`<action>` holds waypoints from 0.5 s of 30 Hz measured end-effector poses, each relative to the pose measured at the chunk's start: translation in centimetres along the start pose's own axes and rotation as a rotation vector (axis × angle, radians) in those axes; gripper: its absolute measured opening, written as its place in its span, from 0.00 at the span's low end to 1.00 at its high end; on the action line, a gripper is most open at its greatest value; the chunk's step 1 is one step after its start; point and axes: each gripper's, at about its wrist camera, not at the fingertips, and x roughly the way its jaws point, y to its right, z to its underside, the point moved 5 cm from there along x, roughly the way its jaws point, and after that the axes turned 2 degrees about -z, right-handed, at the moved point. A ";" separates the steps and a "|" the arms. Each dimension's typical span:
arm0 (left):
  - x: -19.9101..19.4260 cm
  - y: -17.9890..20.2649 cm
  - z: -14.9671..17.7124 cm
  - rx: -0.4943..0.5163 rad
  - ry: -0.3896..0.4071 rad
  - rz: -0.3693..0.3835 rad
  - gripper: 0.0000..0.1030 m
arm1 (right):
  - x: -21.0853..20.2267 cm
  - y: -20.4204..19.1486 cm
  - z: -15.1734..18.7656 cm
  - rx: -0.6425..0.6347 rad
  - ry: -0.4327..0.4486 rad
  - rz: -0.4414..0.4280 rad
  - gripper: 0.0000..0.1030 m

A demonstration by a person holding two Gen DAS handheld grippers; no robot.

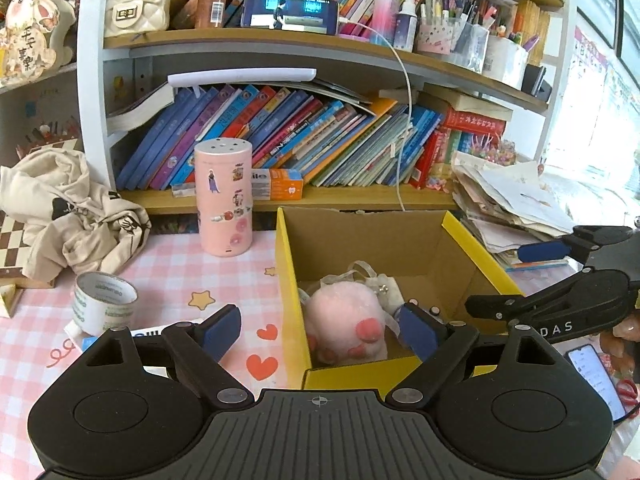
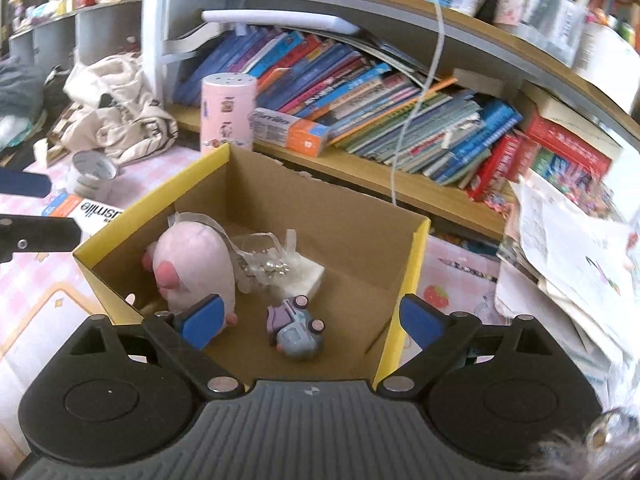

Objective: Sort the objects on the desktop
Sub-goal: 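Withdraw both open tools up and away from the yellow box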

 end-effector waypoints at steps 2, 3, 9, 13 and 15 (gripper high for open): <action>-0.4 -0.5 0.2 0.001 0.004 0.004 0.86 | -0.5 -0.3 0.3 0.026 0.004 0.026 0.93; -0.6 -0.8 0.2 0.001 0.006 0.004 0.86 | -0.8 -0.4 0.4 0.036 0.007 0.037 0.93; -1.8 -2.8 1.0 -0.011 0.002 0.021 0.86 | -2.6 -2.0 1.4 0.102 0.022 0.094 0.94; -2.5 -4.0 1.7 -0.005 -0.007 0.034 0.86 | -3.3 -3.5 2.0 0.134 0.011 0.119 0.95; -2.9 -4.6 2.0 -0.004 -0.009 0.042 0.86 | -3.5 -4.3 2.4 0.161 0.002 0.130 0.95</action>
